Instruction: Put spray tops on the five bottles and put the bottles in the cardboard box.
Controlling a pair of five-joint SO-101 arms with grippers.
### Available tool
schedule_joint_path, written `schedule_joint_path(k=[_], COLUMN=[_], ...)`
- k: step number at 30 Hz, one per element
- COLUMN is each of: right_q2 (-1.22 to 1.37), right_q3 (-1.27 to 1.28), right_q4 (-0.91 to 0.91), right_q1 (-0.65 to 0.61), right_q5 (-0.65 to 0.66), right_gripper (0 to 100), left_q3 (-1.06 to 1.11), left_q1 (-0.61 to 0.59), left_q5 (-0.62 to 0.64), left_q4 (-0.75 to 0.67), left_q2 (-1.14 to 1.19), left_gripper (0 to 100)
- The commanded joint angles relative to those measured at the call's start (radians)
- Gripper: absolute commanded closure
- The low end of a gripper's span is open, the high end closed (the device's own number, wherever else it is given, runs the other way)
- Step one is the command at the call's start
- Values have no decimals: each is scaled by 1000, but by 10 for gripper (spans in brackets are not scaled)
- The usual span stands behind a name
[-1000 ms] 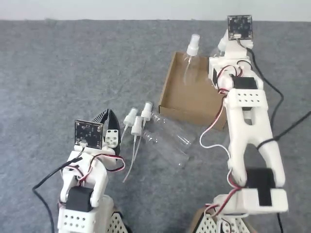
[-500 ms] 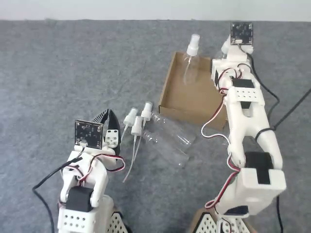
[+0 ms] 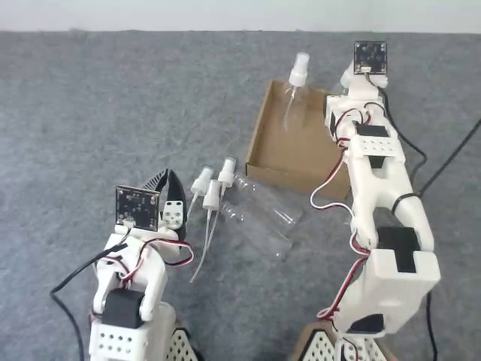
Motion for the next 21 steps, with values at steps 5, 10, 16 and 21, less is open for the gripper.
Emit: schedule_joint_path(k=[5,10,16,21], right_q2=[-18,-18,-24,-24], right_q3=[-12,-12,-12,-12], right_q4=[-16,-15,-15,-13], right_q1=[4,2,2,-1], right_q5=[-9,-8,-8,12], right_gripper=[987,987,987,987], left_q3=[-19,-19,-19,-19], left_q1=[2,2,2,2], left_q5=[5,5,5,5], left_q4=[-28,-28,-28,-28], left_q2=[-14,-14,-14,-14], left_gripper=[988,988,988,988])
